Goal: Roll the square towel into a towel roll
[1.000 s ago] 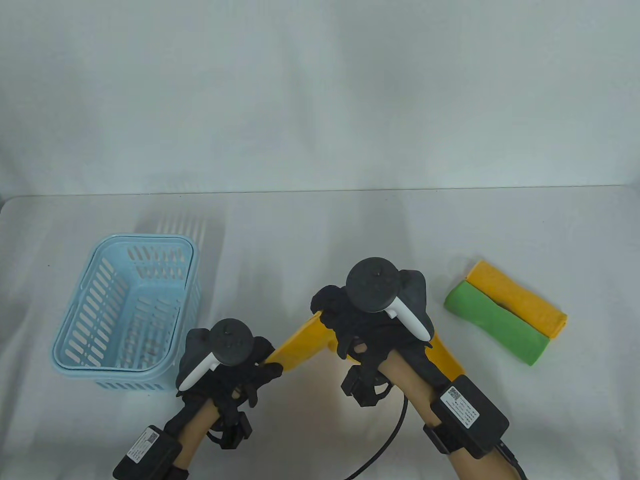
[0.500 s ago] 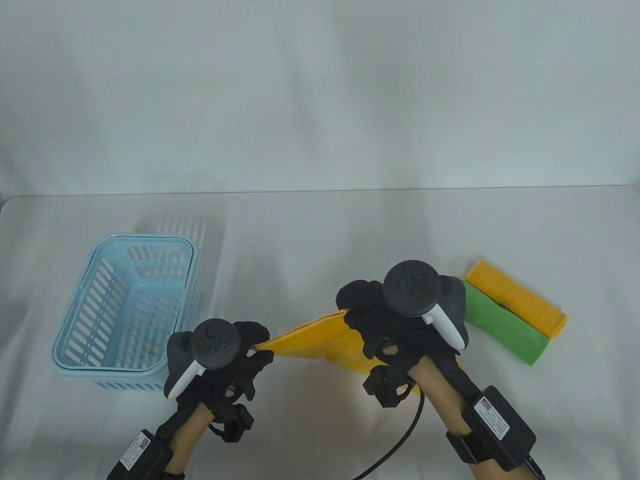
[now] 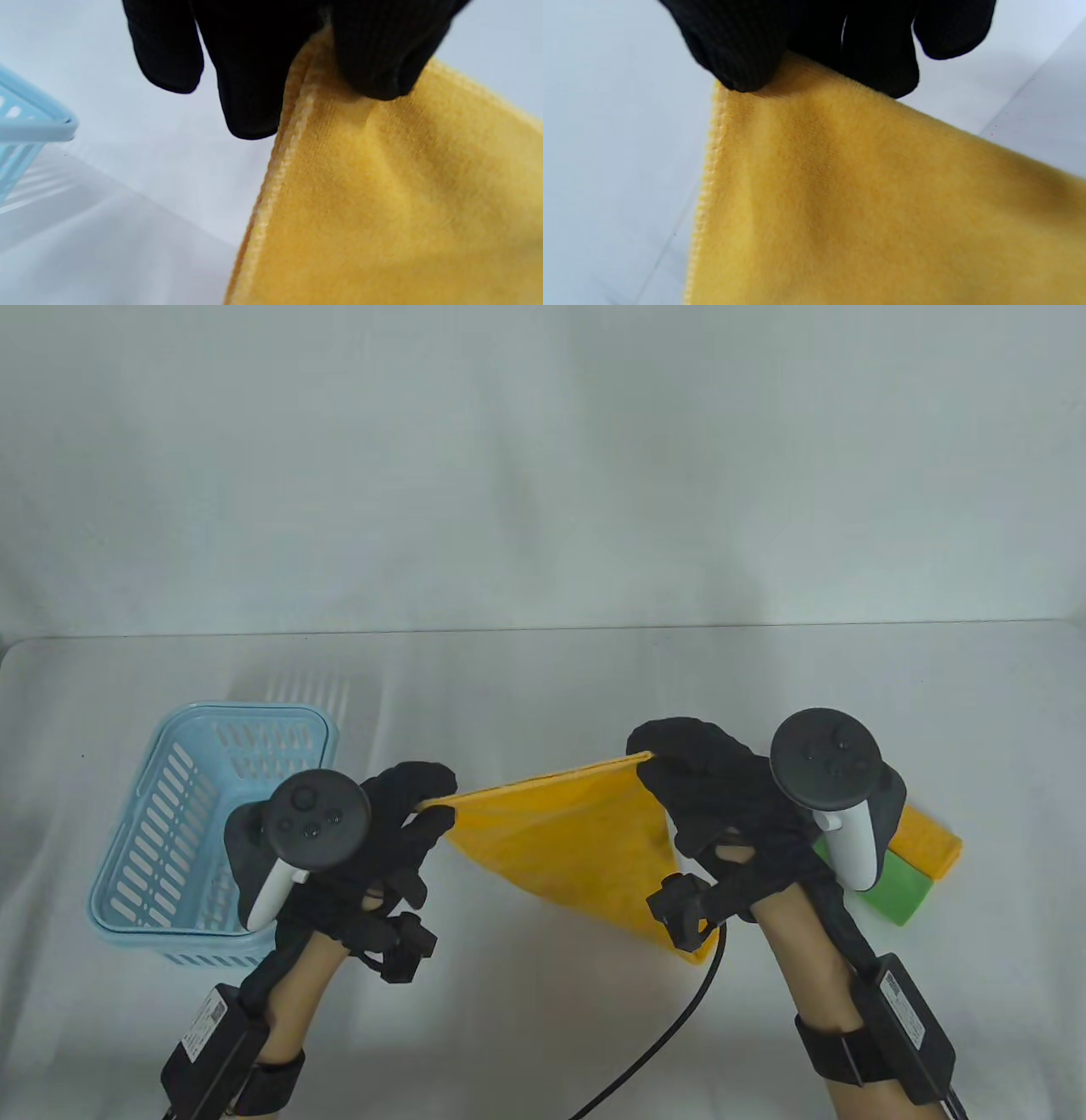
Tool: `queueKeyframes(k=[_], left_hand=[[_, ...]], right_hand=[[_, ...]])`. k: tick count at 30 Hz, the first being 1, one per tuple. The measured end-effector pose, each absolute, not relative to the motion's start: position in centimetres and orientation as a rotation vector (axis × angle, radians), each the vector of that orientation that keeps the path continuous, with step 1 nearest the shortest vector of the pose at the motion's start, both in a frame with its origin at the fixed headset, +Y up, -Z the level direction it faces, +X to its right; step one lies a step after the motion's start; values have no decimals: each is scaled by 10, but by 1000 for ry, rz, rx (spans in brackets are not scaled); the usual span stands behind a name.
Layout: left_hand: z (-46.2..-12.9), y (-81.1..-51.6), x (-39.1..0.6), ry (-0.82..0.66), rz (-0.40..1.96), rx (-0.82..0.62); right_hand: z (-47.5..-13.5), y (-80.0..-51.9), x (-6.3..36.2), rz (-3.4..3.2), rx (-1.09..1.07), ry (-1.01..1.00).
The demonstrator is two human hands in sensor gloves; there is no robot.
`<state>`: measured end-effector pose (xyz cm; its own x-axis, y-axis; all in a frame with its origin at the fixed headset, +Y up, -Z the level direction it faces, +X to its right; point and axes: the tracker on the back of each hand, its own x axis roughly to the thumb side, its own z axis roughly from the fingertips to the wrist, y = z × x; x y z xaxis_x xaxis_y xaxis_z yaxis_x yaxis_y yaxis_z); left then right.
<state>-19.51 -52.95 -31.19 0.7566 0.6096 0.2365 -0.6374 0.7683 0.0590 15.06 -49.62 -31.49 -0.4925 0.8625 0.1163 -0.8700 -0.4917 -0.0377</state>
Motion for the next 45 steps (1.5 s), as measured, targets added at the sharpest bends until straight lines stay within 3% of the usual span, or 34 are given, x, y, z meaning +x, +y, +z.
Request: queueKeyframes(k=[5,11,18,21,24,28,32,36,39,41,45], left_hand=[[-318,-487,-200,-202,723,190],[-300,-447,-203,-243,687,267],[-270,-415,-207,-322,654,357],[-273,-407,-207,-333,692,353],[-297,-411,-204,-290,669,291],[-355,-444,-194,-153,588,126],[-395,-470,-184,-25,493,70],[-395,-436,-179,-42,519,235],[-392,-421,-177,-76,505,241],[-393,-430,-175,-68,459,221],[-402,-484,-168,-22,360,143]], right_hand=[[-312,-469,156,2040,94,-138],[-300,-452,157,2004,141,-151],[-289,-436,159,1929,206,-166],[-297,-429,161,1912,200,-159],[-318,-432,159,1958,127,-151],[-364,-462,154,2090,-44,-97],[-399,-490,152,2106,-188,-75],[-406,-459,156,2018,-155,-178],[-405,-447,158,2014,-139,-214],[-406,-456,158,2068,-149,-198],[-412,-508,153,2166,-197,-112]])
